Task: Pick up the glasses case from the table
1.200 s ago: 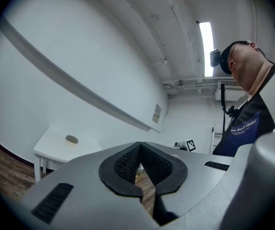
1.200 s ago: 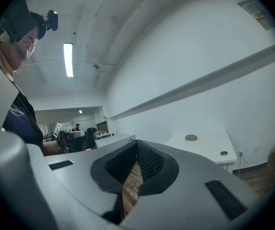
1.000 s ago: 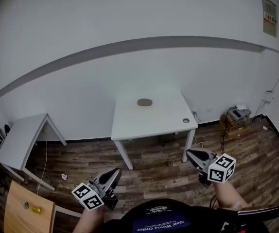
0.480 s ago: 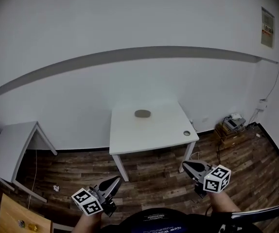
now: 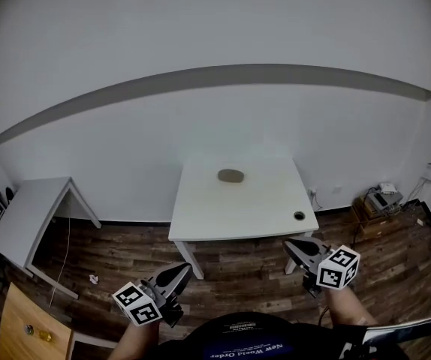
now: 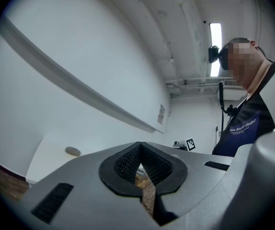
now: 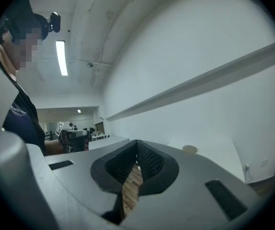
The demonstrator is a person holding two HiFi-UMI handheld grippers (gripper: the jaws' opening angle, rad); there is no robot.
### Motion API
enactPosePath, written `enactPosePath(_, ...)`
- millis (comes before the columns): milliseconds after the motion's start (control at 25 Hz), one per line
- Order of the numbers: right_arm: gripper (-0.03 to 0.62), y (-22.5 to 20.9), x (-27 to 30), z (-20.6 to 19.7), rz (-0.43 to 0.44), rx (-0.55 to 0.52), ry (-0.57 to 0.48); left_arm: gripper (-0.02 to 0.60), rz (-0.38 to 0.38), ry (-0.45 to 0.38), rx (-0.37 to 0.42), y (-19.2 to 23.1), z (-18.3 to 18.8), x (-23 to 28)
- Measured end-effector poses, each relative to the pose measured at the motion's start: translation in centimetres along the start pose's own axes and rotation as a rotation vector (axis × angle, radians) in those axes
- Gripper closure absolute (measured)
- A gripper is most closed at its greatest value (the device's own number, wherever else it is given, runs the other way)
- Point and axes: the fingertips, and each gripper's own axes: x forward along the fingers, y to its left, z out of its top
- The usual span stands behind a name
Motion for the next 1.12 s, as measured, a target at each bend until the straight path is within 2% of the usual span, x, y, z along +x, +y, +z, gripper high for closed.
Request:
enactPosePath(160, 0.594, -6.0, -1.0, 1.3, 0.049, -0.015, -0.004, 0.58, 0.056, -0.01, -0.007, -0.2, -0.4, 5.7)
enactPosePath(320, 0.594, -11.5, -2.1, 1.1, 0.062, 0.015, 0.002, 0.58, 0.061, 0.0, -0.015, -1.1, -1.4, 11.0)
enactPosePath(480, 0.594, -15.3, -1.0, 0.6, 0.074, 0.052, 0.002, 0.58, 0.087, 0.025, -0.008, 0.3, -1.5, 13.8)
enactPosePath(640, 0.594, -16.8, 1.5, 0.0, 0.075, 0.059, 0.01, 0.58, 0.094, 0.029, -0.024, 3.7, -1.5, 14.8)
enactPosePath(800, 0.594, -17.9, 5.1, -0.2, 0.034, 0.052, 0.026, 0.58, 0.033, 0.037, -0.037, 7.8, -1.2, 16.0)
enactPosePath(1120, 0.594, -17.0, 15.0, 5.1, -0.08, -0.042, -0.018, 0.58, -0.094, 0.022, 0.011, 20.1, 5.7, 15.0)
